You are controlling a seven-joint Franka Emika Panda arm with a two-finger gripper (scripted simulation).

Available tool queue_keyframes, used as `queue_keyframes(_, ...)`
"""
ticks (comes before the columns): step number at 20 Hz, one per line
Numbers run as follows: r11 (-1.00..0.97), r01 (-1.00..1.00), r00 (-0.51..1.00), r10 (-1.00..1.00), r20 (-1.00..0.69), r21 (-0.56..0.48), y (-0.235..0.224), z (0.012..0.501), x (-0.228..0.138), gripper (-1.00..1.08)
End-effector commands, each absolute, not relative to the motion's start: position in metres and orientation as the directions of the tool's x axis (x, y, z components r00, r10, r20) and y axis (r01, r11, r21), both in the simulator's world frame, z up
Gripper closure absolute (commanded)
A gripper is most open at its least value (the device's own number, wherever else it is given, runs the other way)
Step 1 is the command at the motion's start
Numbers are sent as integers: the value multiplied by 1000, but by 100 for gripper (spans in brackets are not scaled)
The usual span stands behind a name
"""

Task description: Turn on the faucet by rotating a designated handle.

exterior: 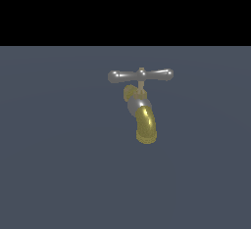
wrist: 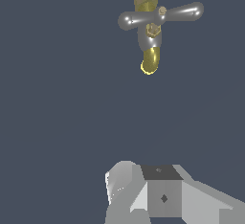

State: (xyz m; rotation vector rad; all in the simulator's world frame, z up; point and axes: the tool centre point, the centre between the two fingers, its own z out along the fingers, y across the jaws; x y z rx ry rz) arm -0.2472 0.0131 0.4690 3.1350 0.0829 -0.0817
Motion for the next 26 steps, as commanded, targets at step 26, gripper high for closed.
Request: queue_keyframes(26,-930,367,929,366,-45,-5,-45,417,-237,108)
